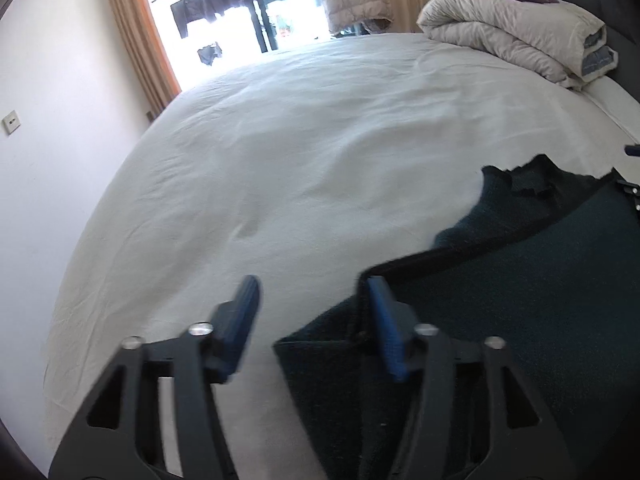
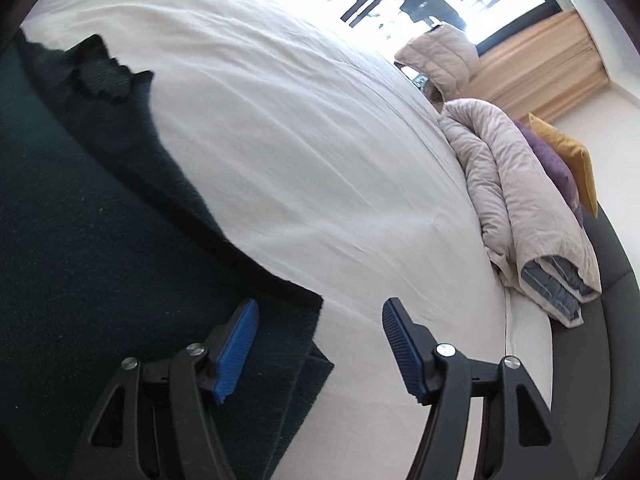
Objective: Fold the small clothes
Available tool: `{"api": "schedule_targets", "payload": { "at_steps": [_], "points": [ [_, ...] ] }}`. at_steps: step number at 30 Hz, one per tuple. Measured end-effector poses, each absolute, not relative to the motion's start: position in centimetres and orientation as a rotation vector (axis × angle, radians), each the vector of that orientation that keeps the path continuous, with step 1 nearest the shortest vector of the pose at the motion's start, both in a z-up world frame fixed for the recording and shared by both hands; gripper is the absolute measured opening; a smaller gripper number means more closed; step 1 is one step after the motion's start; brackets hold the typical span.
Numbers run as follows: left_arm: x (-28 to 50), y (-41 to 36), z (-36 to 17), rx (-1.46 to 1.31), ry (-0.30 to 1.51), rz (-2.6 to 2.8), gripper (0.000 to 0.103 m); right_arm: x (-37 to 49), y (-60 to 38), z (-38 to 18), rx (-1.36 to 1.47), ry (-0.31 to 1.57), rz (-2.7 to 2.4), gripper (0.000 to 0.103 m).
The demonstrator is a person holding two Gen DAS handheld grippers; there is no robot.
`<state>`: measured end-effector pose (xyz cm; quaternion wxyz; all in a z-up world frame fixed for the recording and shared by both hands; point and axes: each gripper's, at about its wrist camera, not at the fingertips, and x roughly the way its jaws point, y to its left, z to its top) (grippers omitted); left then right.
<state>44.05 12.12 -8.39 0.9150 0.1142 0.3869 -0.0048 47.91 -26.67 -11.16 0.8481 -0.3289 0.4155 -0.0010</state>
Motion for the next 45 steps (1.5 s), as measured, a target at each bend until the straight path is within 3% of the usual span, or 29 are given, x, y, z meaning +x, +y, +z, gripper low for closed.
{"api": "schedule_targets", "payload": {
  "at_steps": [8,13,16,21,25,28,30,33,34,36,38,40,45],
  "points": [
    [41.6,16.9,-6.0,0.113,0.74,0.143,0.076,45.5,-32.7,-8.5,-0.276,0.9,-0.205,0.068],
    [38.0,12.3,-5.1,0.145,0.686,0.026,0.076,41.0,-35.0,-5.9,0.105,0.798,-0.144,0.067],
    [36.1,8.7,-6.1,0.167,0.702,-0.045,0.076,38.1,-32.7,-5.9,0.253,0.778,0.099,0.059],
    [33.1,4.3,-9.8,0.27,0.743,-0.087,0.076,34.2,-26.3,-8.1,0.233,0.812,0.383,0.053],
    [32.4,5.3,-13.2,0.281,0.806,-0.085,0.076,33.8,-24.5,-11.2,0.135,0.883,0.333,0.053],
    [32.5,7.4,-14.1,0.197,0.828,-0.118,0.078,34.6,-27.0,-12.6,0.142,0.865,0.266,0.047],
    [33.0,8.5,-14.3,0.171,0.841,-0.123,0.078,35.8,-29.2,-12.8,0.12,0.86,0.204,0.035],
    [33.0,9.0,-14.4,0.183,0.838,-0.112,0.078,36.4,-32.4,-13.0,0.193,0.875,0.159,0.002],
    [33.3,9.1,-14.1,0.186,0.837,-0.101,0.078,36.3,-33.3,-12.8,0.223,0.881,0.142,0.0],
    [33.0,9.0,-13.4,0.198,0.831,-0.056,0.078,35.4,-33.9,-11.7,0.246,0.867,0.082,0.0],
    [32.1,8.1,-12.2,0.198,0.806,-0.04,0.076,33.4,-33.4,-10.0,0.304,0.816,0.109,0.027],
    [31.0,7.2,-10.2,0.155,0.775,-0.089,0.076,31.1,-32.0,-9.2,0.466,0.773,0.274,0.042],
    [30.5,1.7,-10.9,0.183,0.792,-0.198,0.076,28.6,-23.6,-10.4,0.565,0.852,0.589,0.046]
  ]
}}
